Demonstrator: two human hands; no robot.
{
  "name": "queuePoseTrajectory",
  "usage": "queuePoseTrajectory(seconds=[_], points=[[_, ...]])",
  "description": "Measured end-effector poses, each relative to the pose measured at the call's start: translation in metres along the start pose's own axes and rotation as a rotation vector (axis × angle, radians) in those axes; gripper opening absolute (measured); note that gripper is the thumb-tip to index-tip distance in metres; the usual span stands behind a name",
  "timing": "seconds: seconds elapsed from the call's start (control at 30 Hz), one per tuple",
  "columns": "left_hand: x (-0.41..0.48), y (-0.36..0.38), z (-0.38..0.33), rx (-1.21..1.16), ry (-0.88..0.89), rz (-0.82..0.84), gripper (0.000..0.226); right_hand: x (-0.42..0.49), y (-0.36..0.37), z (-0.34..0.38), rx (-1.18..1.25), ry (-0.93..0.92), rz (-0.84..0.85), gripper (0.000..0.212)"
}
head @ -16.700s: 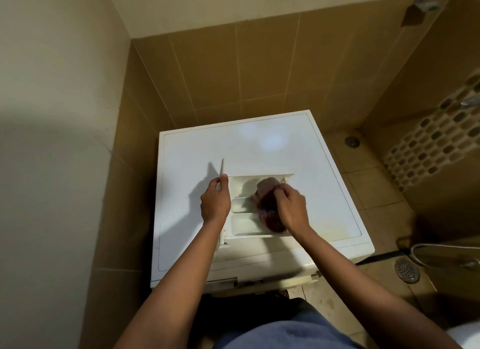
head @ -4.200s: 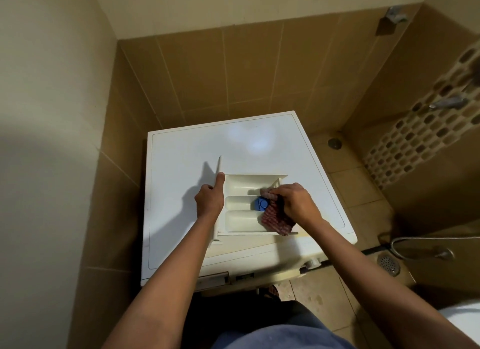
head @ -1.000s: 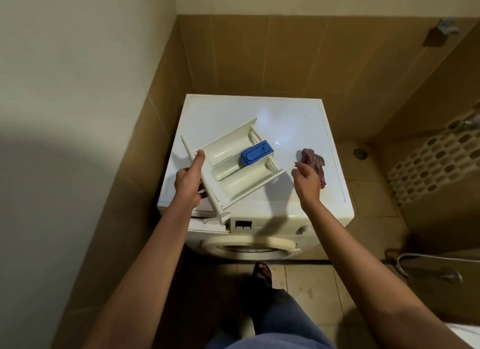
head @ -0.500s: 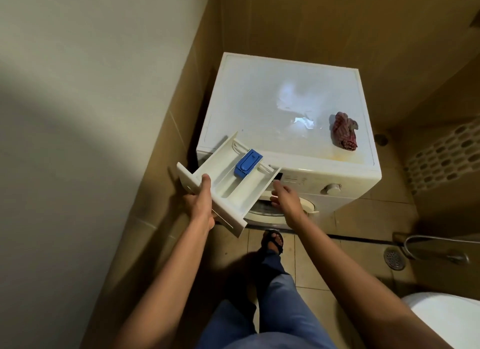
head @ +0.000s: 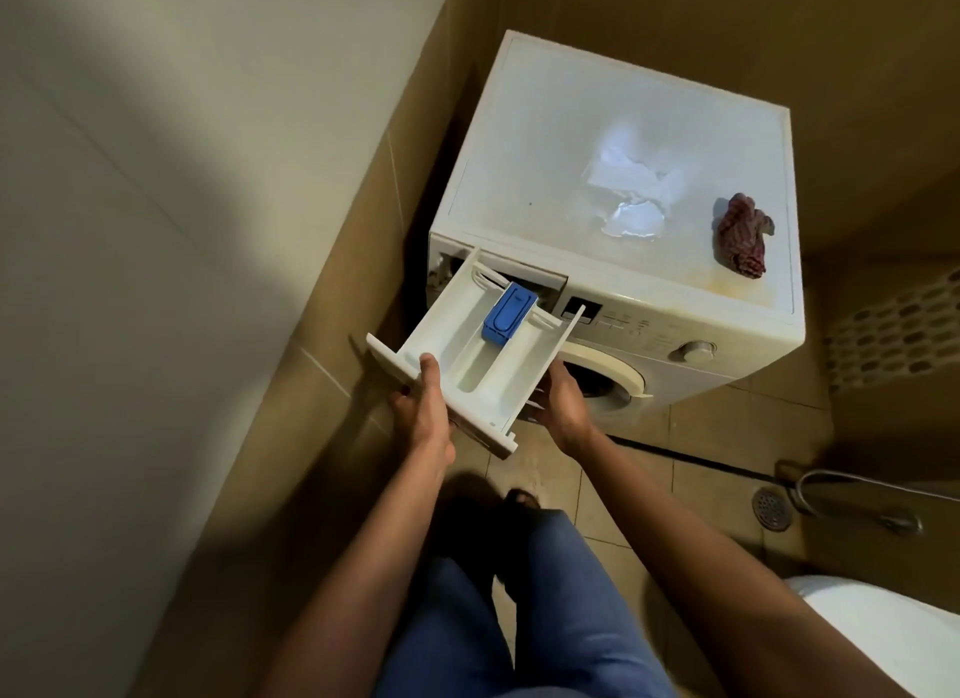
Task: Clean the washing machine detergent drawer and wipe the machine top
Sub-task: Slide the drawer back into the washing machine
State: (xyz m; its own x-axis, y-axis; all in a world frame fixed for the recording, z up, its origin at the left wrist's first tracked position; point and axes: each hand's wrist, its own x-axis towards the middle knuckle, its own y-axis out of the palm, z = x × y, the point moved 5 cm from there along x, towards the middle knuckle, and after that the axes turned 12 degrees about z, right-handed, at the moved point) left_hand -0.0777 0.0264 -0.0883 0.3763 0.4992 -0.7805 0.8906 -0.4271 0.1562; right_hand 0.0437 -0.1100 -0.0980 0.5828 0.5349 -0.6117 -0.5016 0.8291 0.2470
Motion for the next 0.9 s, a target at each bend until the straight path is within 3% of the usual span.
queuePoseTrajectory(seconds=[0.3,0.4,0.6,0.77,0.9], points=[[0.013,0.0,0.02,-0.047,0.056,-0.071,0.058,0.023,-0.012,-0.017,-0.109,-0.012,-0.079,0.049],[0.02,0.001,0.024,-0.038,0.065,-0.081,0.059,0.022,-0.029,0.006,-0.428,-0.223,-0.258,0.04],[0.036,0.007,0.04,-0.072,0.057,-0.12,0.064,0.046,-0.063,0.074,-1.047,-0.598,-0.42,0.033],[0.045,0.011,0.049,-0.128,0.058,-0.128,0.063,0.069,-0.086,0.108,-1.353,-0.663,-0.522,0.042],[0.05,0.013,0.052,-0.17,0.052,-0.1,0.063,0.086,-0.093,0.117,-1.643,-0.576,-0.47,0.047]])
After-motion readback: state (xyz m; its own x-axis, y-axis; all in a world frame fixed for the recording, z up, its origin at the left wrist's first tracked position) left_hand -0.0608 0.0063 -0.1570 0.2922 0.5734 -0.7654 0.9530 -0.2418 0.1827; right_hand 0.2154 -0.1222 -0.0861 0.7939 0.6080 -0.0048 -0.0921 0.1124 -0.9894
